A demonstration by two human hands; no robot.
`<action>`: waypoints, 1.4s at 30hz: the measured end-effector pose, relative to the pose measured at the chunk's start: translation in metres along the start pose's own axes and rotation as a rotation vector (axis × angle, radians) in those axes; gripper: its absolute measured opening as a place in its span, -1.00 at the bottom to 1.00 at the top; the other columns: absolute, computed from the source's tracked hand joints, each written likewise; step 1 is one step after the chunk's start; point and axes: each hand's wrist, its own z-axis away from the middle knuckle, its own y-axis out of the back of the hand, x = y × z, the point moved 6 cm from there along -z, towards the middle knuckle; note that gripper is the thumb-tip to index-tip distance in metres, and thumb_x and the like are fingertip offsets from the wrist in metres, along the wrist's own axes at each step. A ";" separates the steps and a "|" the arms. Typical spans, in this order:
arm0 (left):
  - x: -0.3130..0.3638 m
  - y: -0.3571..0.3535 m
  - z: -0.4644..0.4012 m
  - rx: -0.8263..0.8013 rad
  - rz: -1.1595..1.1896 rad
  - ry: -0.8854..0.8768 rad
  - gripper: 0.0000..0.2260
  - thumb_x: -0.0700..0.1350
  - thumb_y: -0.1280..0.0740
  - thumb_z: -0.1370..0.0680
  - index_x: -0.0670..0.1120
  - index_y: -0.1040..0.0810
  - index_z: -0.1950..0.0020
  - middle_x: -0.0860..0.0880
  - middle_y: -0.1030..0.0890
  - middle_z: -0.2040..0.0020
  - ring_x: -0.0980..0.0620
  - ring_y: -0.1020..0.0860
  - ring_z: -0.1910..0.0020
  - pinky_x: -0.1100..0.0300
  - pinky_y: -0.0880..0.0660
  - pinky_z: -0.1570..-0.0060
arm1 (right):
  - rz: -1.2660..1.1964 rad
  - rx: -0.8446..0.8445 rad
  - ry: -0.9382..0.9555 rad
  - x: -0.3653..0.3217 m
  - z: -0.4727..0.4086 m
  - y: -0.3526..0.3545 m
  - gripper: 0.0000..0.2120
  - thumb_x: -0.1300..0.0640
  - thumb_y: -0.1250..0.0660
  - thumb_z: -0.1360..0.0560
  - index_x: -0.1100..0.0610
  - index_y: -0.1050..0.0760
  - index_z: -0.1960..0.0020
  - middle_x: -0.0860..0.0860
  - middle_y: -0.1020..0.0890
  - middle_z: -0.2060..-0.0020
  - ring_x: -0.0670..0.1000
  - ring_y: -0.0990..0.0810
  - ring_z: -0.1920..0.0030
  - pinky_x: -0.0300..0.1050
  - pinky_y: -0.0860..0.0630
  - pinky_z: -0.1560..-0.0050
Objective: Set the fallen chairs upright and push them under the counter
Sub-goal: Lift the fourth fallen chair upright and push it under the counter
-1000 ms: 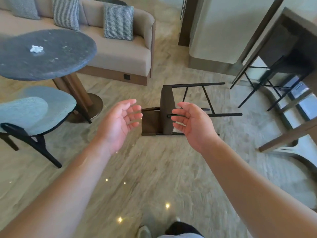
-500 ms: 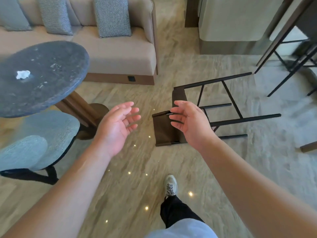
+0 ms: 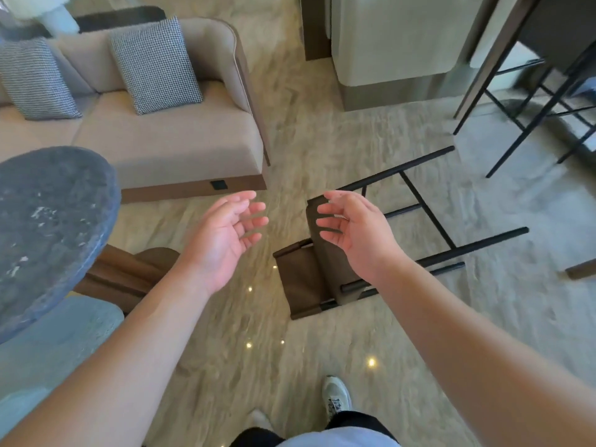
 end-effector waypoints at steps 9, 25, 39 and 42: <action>0.021 0.007 -0.104 -0.183 -0.051 0.044 -0.74 -0.05 -0.29 -0.48 -0.04 -0.58 -0.14 -0.03 -0.68 0.01 0.04 -0.65 0.07 0.18 -0.53 0.17 | -0.019 0.168 0.054 -0.005 -0.060 -0.019 -0.76 0.16 -0.22 -0.52 0.12 -0.60 -0.10 0.02 -0.66 0.16 -0.01 -0.62 0.19 -0.08 -0.56 0.11; -0.001 0.114 -0.335 -0.529 -0.231 0.270 -0.71 0.10 -0.16 -0.57 0.02 -0.58 -0.13 0.00 -0.67 -0.02 0.06 -0.64 0.04 0.13 -0.49 0.10 | -0.084 0.566 -0.054 0.093 -0.203 -0.147 -0.77 0.13 -0.29 -0.46 0.06 -0.62 -0.07 0.03 -0.68 0.11 0.01 -0.64 0.14 -0.07 -0.57 0.11; -0.300 0.146 -0.460 -0.398 -0.435 0.409 -0.84 -0.08 -0.20 -0.66 -0.03 -0.58 -0.09 -0.06 -0.64 -0.02 0.04 -0.61 0.11 0.17 -0.47 0.14 | 0.056 0.596 -0.276 0.335 -0.354 -0.009 -0.81 0.07 -0.31 -0.41 -0.04 -0.64 0.03 -0.05 -0.70 0.15 -0.06 -0.66 0.16 -0.14 -0.57 0.14; -0.393 0.157 -0.484 -0.412 -0.548 0.398 -0.86 -0.07 -0.23 -0.65 -0.02 -0.58 -0.06 -0.03 -0.65 -0.01 0.06 -0.62 0.11 0.20 -0.47 0.17 | 0.213 0.561 -0.324 0.415 -0.388 0.030 -0.86 0.09 -0.31 -0.51 -0.08 -0.60 0.00 -0.16 -0.66 0.20 -0.15 -0.64 0.20 -0.14 -0.62 0.08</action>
